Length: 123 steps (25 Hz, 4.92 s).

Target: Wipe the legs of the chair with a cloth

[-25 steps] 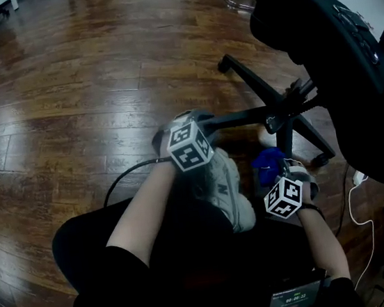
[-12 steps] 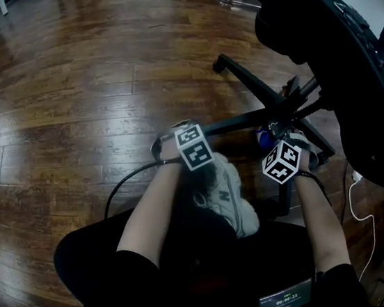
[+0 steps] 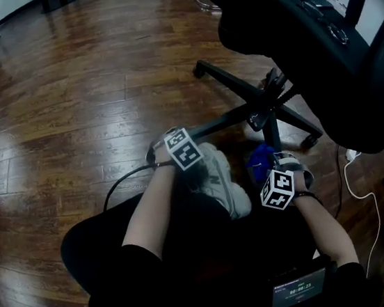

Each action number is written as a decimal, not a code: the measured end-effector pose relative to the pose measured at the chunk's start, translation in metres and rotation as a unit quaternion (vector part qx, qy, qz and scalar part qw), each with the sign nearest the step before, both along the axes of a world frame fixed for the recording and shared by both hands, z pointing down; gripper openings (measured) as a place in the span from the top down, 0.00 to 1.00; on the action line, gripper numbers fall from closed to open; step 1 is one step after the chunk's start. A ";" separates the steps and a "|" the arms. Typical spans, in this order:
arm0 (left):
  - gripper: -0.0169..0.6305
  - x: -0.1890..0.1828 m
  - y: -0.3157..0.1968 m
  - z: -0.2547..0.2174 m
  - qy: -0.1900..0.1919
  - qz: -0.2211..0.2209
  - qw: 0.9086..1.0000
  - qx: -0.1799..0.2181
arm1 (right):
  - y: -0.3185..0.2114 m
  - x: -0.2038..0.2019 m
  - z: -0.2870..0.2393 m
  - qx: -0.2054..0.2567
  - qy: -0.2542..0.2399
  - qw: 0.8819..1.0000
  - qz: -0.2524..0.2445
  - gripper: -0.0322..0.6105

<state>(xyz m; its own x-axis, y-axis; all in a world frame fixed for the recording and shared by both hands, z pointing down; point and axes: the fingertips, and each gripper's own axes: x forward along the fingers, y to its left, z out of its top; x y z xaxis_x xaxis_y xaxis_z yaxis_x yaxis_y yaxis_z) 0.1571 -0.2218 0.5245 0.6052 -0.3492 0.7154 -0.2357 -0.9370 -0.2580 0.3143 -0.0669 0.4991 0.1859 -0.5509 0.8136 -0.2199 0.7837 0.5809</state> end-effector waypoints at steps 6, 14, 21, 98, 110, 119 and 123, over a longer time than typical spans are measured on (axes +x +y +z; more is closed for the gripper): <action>0.84 0.000 0.002 0.002 -0.002 0.000 1.000 0.003 | 0.062 -0.007 0.019 -0.030 -0.001 1.000 0.006 0.79; 0.84 0.001 0.005 -0.001 -0.005 0.007 1.000 0.003 | 0.035 0.000 0.009 -0.005 -0.013 0.999 0.030 0.79; 0.84 0.002 0.003 -0.001 -0.009 0.012 1.000 0.016 | -0.072 0.017 -0.018 0.050 -0.011 0.997 0.058 0.79; 0.85 0.002 0.000 0.003 -0.028 0.005 0.999 0.039 | 0.056 -0.007 0.007 -0.005 -0.051 0.999 0.013 0.79; 0.85 0.002 -0.002 0.003 -0.034 0.005 0.998 0.046 | -0.070 0.014 -0.025 0.097 -0.038 0.994 0.035 0.79; 0.85 0.002 -0.003 0.003 -0.037 0.007 0.998 0.051 | -0.133 0.020 -0.049 0.151 -0.051 0.986 0.051 0.79; 0.85 0.004 -0.001 0.003 -0.032 0.006 0.999 0.044 | -0.108 0.019 -0.042 0.139 -0.051 0.988 0.047 0.79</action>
